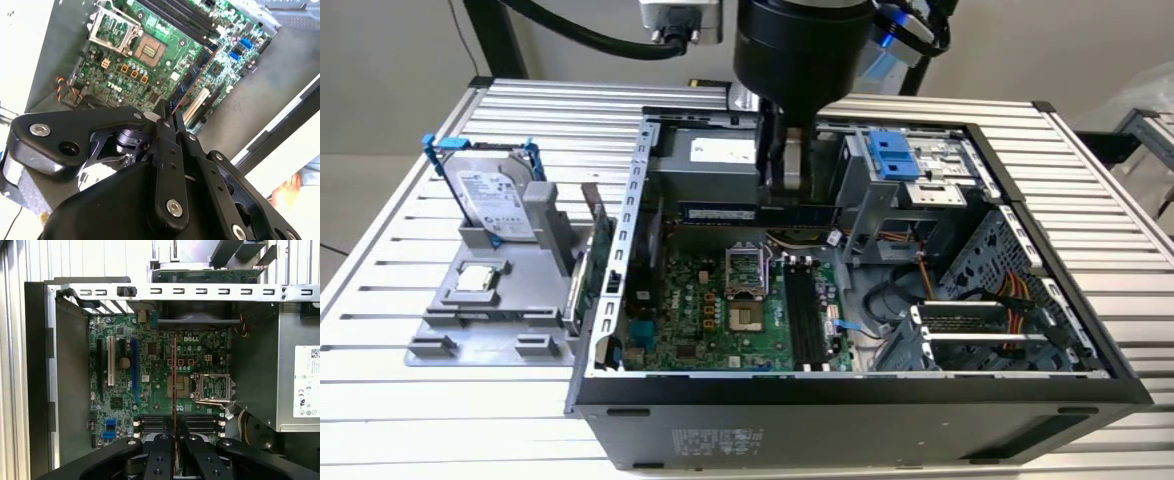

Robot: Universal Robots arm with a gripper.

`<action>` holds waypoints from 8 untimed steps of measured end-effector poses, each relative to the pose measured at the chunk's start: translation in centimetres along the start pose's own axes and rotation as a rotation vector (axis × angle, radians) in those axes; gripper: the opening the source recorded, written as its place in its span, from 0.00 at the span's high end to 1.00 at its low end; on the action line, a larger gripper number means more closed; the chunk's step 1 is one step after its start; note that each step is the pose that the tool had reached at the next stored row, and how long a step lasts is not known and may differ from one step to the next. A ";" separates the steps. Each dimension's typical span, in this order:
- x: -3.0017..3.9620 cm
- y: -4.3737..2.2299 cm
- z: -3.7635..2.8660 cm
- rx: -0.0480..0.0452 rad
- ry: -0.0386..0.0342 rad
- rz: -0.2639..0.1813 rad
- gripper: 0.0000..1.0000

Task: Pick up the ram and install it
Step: 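Pick up the ram and move it above insertion slot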

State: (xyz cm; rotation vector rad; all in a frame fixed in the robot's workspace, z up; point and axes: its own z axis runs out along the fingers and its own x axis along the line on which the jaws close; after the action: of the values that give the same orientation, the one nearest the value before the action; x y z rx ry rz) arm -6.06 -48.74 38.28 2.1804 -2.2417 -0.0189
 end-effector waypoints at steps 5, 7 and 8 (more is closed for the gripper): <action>-0.02 -0.93 -0.02 -0.0001 0.0000 0.000 1.00; -0.03 -1.27 -0.02 -0.0001 0.0000 0.000 1.00; -0.04 -1.43 -0.03 -0.0001 0.0000 0.000 1.00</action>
State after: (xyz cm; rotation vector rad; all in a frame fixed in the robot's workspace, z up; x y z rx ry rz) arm -4.62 -48.74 38.28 2.1802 -2.2417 -0.0191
